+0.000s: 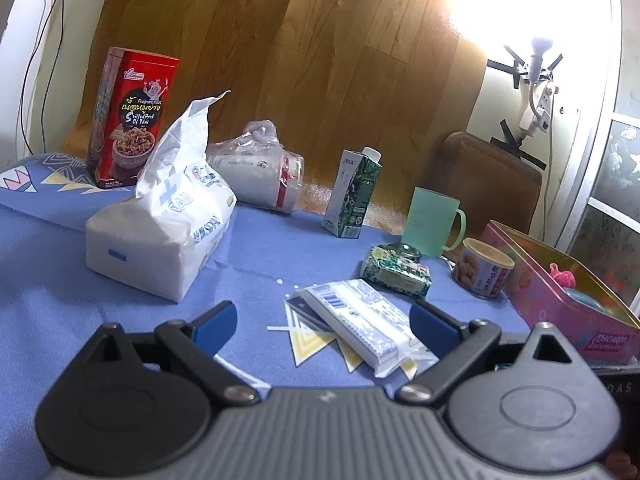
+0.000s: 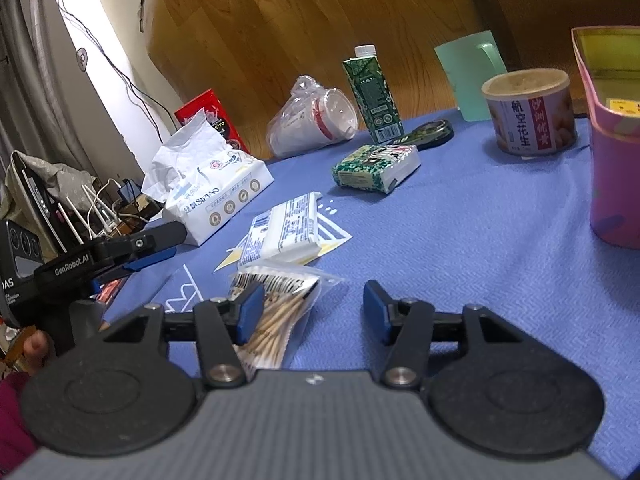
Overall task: Organize soft objects
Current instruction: 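Lift the cotton swab pack with the right gripper toward the left gripper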
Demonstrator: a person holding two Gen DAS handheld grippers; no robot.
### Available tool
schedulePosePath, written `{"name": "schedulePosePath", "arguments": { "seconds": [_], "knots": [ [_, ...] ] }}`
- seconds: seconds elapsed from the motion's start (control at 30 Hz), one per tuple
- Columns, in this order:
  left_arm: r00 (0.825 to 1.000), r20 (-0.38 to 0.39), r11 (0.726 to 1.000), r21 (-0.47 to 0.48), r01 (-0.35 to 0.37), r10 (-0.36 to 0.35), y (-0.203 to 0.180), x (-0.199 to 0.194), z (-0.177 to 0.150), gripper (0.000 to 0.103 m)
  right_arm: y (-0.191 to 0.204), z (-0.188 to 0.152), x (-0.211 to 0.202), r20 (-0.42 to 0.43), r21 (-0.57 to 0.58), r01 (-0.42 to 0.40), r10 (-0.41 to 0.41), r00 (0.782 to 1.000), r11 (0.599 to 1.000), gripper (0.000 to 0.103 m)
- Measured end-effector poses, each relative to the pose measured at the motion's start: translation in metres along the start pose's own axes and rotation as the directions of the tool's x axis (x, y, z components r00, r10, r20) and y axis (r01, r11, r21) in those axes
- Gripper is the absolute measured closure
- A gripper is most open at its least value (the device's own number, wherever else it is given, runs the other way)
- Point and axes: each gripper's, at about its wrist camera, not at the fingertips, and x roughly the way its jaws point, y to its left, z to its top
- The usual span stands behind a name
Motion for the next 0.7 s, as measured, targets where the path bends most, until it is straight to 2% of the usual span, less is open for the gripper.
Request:
{"name": "schedulePosePath", "arguments": {
  "seconds": [0.33,0.47,0.53,0.7],
  "knots": [
    [0.999,-0.028,0.999,-0.032,0.024,-0.025,0.003,0.001,0.000,0.006,0.005,-0.002,-0.003,0.016,-0.030,0.007,-0.007,1.000,1.000,0.046],
    [0.999,-0.039,1.000,-0.014,0.024,-0.024,-0.003,-0.001,-0.003,0.006,0.013,-0.006,-0.007,0.032,-0.075,0.004,-0.002,0.999,0.997,0.045],
    [0.999,-0.046,1.000,-0.002,0.022,-0.022,-0.006,-0.001,-0.005,0.003,0.017,-0.008,-0.009,0.037,-0.098,0.004,0.000,0.999,0.995,0.040],
    [0.997,-0.061,0.999,-0.009,0.042,-0.043,-0.010,-0.004,-0.007,0.001,0.026,-0.012,-0.011,0.035,-0.149,-0.001,0.007,0.999,0.989,0.039]
  ]
}}
